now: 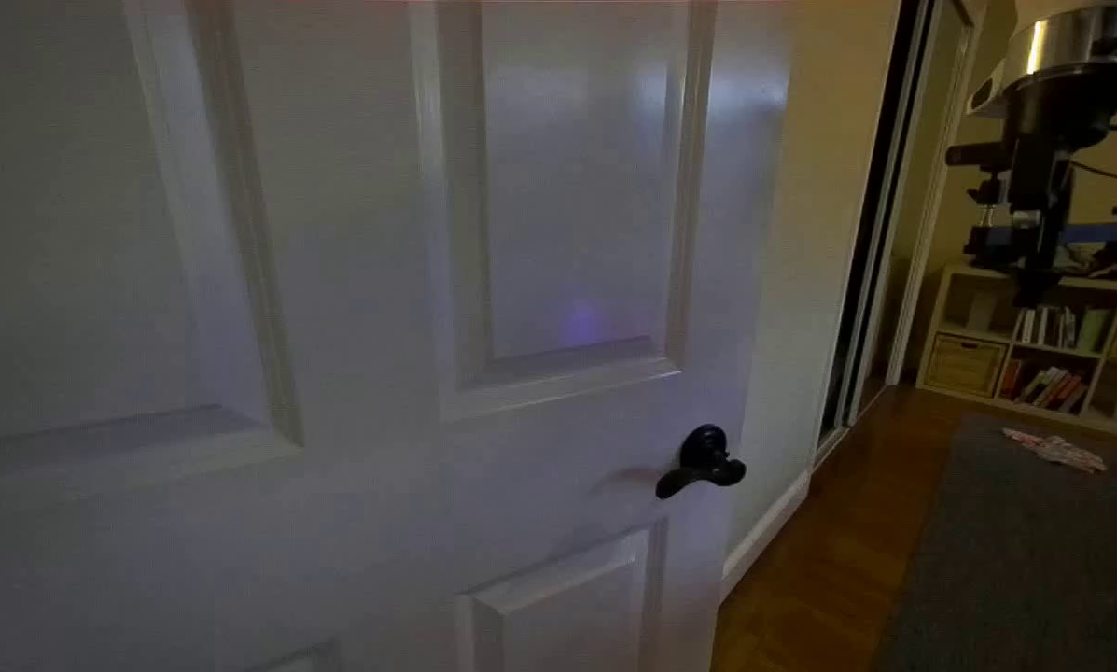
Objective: Close the door
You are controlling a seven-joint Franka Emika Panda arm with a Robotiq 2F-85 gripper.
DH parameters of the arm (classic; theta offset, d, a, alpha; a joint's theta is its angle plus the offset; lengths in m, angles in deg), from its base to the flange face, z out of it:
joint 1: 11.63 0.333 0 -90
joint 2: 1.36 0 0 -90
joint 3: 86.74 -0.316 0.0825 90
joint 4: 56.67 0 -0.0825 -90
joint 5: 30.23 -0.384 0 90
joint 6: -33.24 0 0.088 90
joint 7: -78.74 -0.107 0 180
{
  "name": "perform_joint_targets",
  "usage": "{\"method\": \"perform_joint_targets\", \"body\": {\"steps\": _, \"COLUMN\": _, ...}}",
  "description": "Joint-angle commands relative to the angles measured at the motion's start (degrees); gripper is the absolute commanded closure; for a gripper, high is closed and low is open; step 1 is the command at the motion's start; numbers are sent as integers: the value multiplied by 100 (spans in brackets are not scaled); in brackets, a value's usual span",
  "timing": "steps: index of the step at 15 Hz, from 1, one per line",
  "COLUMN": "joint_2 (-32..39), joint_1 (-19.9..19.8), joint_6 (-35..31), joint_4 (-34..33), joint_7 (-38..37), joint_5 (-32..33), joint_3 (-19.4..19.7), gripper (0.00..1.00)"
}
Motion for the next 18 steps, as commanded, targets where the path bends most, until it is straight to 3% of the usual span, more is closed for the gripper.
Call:
{"method": "perform_joint_targets", "body": {"steps": 1, "joint_2": 22, "joint_1": -186, "joint_6": 13, "joint_4": -9, "joint_7": 44, "joint_5": -50, "joint_3": -171, "gripper": 0}}
{"method": "perform_joint_targets", "body": {"steps": 9, "joint_2": 56, "joint_1": -134, "joint_6": -293, "joint_4": 143, "joint_7": -217, "joint_5": -72, "joint_3": -336, "gripper": 0}}
{"method": "perform_joint_targets", "body": {"steps": 18, "joint_2": 451, "joint_1": 33, "joint_6": -2358, "joint_4": 604, "joint_7": -2378, "joint_5": 542, "joint_3": -1617, "gripper": 0}}
